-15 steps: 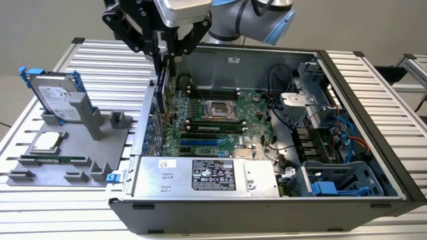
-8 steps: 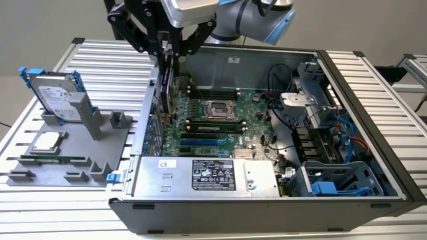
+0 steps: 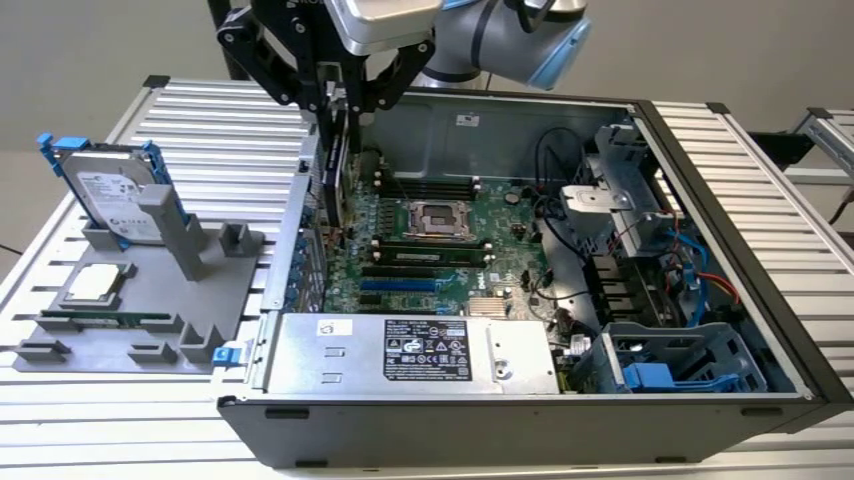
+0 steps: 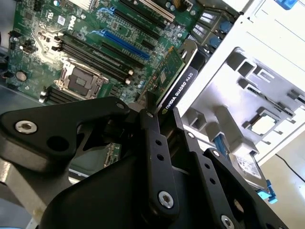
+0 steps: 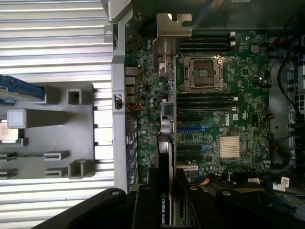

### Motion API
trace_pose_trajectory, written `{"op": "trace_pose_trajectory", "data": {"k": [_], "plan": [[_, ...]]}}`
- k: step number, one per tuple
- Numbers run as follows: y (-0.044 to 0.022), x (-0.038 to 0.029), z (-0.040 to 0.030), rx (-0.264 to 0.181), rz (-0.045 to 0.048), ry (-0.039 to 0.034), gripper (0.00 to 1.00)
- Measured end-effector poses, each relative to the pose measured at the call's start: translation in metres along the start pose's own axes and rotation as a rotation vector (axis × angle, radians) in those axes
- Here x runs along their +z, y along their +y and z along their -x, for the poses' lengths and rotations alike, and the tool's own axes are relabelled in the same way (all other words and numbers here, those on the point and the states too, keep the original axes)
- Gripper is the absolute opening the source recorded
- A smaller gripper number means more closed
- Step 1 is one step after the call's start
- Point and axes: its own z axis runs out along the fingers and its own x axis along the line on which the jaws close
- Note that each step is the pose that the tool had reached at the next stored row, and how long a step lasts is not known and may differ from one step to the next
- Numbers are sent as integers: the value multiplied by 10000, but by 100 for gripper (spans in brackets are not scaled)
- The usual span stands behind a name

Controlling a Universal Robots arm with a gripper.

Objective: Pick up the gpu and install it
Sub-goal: 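Pick up the gpu and move the gpu toward the slot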

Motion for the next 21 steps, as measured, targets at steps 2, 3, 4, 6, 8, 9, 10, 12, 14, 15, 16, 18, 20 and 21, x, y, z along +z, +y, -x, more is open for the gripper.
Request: {"op": "trace_pose_trajectory", "data": {"k": [2, 3, 4, 6, 8, 9, 10, 12, 14, 15, 16, 18, 20, 21], "plan": [[0, 0, 0, 0, 0, 0, 0], [0, 0, 1, 0, 0, 0, 0], [0, 0, 1, 0, 0, 0, 0], [0, 0, 3, 0, 0, 0, 0], [1, 1, 14, -2, 1, 0, 0], [2, 1, 22, -1, 1, 0, 0], [2, 1, 32, -1, 0, 1, 0], [3, 2, 55, -1, 0, 0, 0], [4, 3, 74, 0, 0, 0, 0], [5, 3, 82, 0, 0, 0, 0], [5, 3, 89, -1, 0, 1, 0], [6, 4, 103, 0, 1, 0, 0], [6, 4, 115, -1, 0, 0, 0], [7, 5, 121, -1, 0, 0, 0]]}}
